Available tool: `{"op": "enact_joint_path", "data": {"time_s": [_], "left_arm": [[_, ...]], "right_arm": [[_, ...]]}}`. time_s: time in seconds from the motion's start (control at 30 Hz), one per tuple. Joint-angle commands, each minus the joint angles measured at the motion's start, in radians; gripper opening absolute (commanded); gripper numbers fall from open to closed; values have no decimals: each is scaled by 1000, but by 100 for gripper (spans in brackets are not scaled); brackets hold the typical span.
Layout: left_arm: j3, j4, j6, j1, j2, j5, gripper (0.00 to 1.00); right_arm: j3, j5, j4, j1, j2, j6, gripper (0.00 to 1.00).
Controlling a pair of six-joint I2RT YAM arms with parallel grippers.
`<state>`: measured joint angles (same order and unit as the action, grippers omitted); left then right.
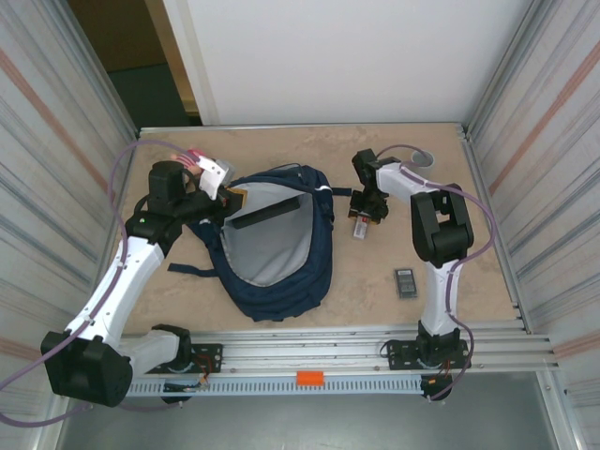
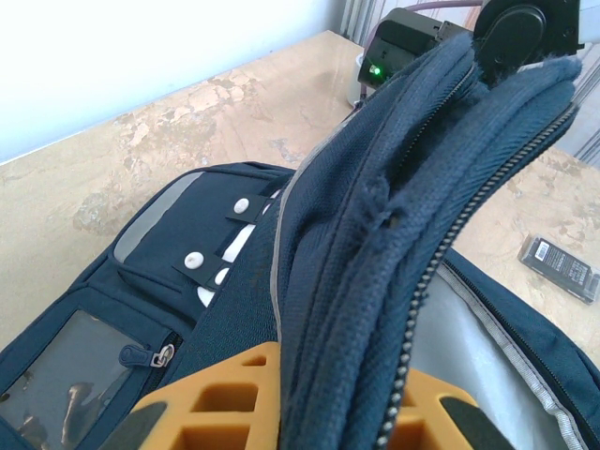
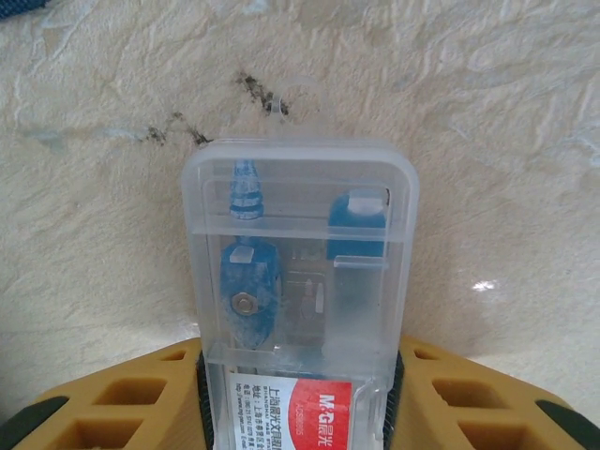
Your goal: Pack the student bag
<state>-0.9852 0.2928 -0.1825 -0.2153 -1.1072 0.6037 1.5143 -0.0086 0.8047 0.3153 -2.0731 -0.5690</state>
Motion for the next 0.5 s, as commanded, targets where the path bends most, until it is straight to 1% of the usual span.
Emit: {"op": "enact_joint_path", "data": {"time_s": [0.0,0.13,0.23,0.33,0.4,0.47], "left_arm": [[-27,-94,20,10,24,26,6],[-29,-92,32,9,29,29,6],[-25,-87,38,10,37,28,6],[-23,-89,40,9,43,31,6],[-23,-88,40,10,45,35,6],[-23,-90,44,10,45,37,6]], "right_arm": [[-48,34,-9,4,112,50,37],[-162,-1,-156,32,311,158,38],[-271,-29,-288,74,501,290,40],[-352,-112,-391,106,668,417,41],[-372,-188,-435,126,748,489,42],[-375,-273,-454,164,798,616,43]]}}
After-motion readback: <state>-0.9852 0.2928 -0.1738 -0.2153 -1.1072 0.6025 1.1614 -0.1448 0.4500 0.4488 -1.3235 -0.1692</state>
